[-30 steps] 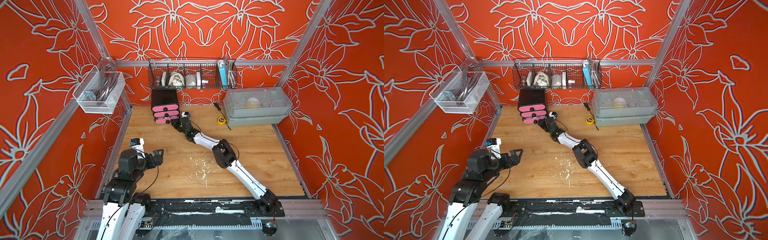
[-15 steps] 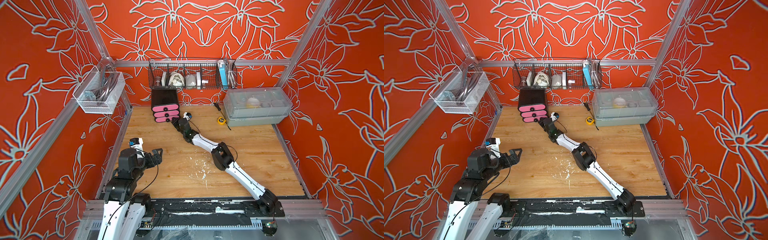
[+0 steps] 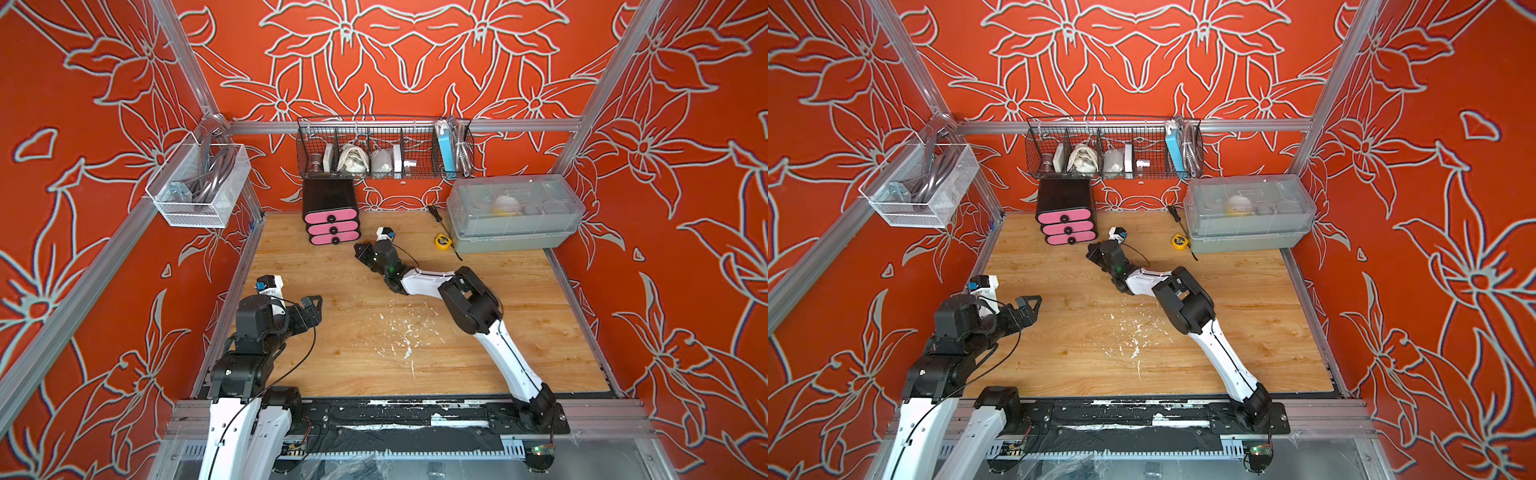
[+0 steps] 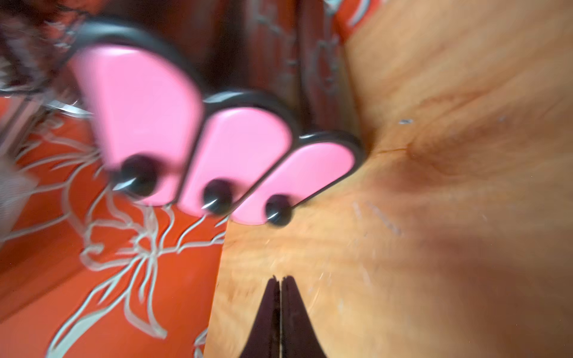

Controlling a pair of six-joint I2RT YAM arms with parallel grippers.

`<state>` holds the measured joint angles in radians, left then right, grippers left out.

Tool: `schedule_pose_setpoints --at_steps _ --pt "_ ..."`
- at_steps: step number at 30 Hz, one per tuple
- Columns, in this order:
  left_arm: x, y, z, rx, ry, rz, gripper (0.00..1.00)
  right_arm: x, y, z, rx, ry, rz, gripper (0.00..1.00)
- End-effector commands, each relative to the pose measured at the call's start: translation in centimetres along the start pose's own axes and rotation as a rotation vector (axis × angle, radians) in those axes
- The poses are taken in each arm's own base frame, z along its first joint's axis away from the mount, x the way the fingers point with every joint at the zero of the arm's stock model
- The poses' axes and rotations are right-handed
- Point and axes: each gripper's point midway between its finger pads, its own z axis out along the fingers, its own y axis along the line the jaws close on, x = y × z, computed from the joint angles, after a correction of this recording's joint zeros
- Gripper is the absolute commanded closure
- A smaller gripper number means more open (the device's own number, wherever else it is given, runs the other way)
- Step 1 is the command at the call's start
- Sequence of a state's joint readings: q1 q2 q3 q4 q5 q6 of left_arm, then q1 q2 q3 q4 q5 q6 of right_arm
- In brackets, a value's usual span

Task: Place the cookies into the drawer by color
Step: Reset both arms

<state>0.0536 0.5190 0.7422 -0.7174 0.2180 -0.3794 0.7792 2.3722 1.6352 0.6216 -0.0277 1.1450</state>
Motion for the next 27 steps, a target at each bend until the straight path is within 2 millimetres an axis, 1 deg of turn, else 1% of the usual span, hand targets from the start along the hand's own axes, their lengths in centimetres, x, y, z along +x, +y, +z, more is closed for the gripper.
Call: schedule_pose_setpoints --at_steps 1,4,6,8,10,11,14,16,18,19,21,22,23,24,25,27 --pt "-0.3 0.6 -0.1 -0.035 -0.015 0.001 0.03 -3.0 6.1 -5.2 -0.132 -0.044 -0.175 0.87" --pt "-0.3 0.9 0.0 -0.05 -0.015 -0.002 0.03 -3.8 6.3 -10.0 -0.092 -0.026 -0.275 0.8" --pt "-0.3 0.9 0.0 -0.05 -0.012 -0.006 0.03 -4.6 6.9 -13.6 -0.066 -0.016 -0.358 0.73" --pt "-0.5 0.5 -0.2 -0.035 -0.019 0.0 0.03 -5.3 6.5 -16.8 -0.009 -0.002 -0.453 0.65" --pt "-1.0 -0.5 -0.6 0.016 -0.047 0.017 0.03 -6.2 5.5 -20.2 0.081 0.0 -0.556 0.56" --pt "-1.3 -1.0 -0.9 0.044 -0.069 0.025 0.03 -6.7 4.6 -22.2 0.143 0.003 -0.614 0.51" --pt "-2.5 -1.5 -1.9 0.058 -0.125 -0.015 0.01 -8.4 1.6 -27.7 0.335 -0.03 -0.77 0.32" --pt "-3.0 -1.7 -1.9 0.06 -0.131 -0.059 0.01 -9.8 -0.7 -31.2 0.462 -0.081 -0.865 0.22" --pt "-3.3 -1.9 -0.9 0.066 -0.11 -0.099 0.01 -11.1 -3.2 -34.7 0.59 -0.131 -0.957 0.11" --pt "-3.3 -1.8 0.0 0.069 -0.099 -0.12 0.01 -11.6 -4.2 -35.9 0.633 -0.142 -0.992 0.07" --pt "-3.4 -1.5 2.1 0.073 -0.096 -0.15 0.01 -13.4 -6.6 -38.9 0.751 -0.203 -1.0 0.0" --pt "-3.3 -1.2 3.2 0.064 -0.101 -0.147 0.01 -14.3 -7.3 -40.0 0.792 -0.252 -0.975 0.0" --pt "-3.3 -0.6 4.2 0.038 -0.11 -0.125 0.01 -14.8 -8.5 -41.0 0.827 -0.294 -0.955 0.0" --pt "-3.5 0.2 5.0 -0.003 -0.129 -0.093 0.01 -15.3 -9.4 -41.5 0.847 -0.333 -0.948 0.0" --pt "-3.6 1.0 5.7 -0.041 -0.147 -0.056 0.01 -15.8 -10.0 -41.8 0.865 -0.366 -0.943 0.0" --pt "-4.1 2.7 7.0 -0.119 -0.198 0.032 0.03 -16.6 -12.3 -42.4 0.951 -0.371 -0.913 0.0"
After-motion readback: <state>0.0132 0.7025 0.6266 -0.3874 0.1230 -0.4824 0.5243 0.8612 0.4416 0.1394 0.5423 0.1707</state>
